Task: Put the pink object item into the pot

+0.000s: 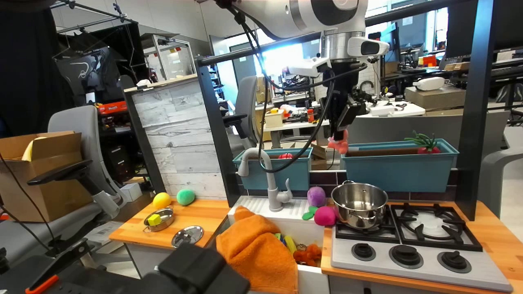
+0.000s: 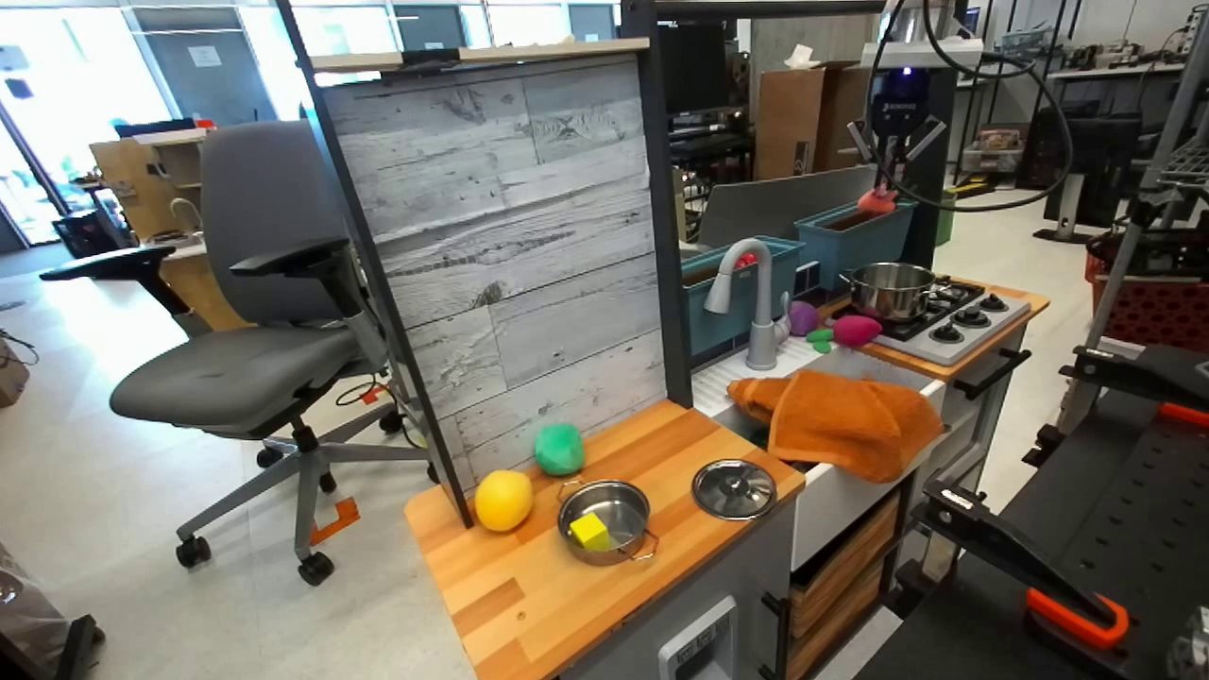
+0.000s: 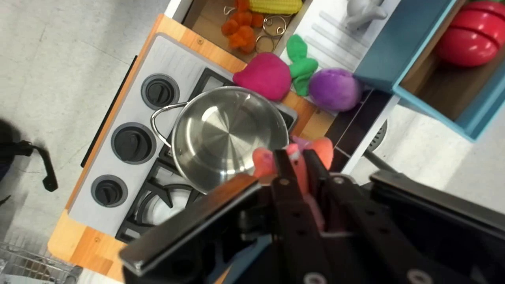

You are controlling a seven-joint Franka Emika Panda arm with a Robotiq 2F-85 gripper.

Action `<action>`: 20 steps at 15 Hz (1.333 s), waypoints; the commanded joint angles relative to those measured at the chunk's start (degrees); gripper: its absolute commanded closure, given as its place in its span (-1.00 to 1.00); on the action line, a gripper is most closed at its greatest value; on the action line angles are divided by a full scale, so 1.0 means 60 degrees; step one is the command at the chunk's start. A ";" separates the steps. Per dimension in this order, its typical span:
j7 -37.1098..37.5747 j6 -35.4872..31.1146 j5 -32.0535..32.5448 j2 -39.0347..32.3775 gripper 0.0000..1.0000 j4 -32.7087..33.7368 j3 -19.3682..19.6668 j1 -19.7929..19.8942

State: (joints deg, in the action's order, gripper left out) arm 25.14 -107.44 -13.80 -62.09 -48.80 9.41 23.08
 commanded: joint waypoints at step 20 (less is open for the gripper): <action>0.1683 0.0055 0.0367 -0.0780 -1.00 0.1263 0.0439 0.0060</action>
State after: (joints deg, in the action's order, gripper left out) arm 35.24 -107.11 -11.60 -66.78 -41.22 12.05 23.44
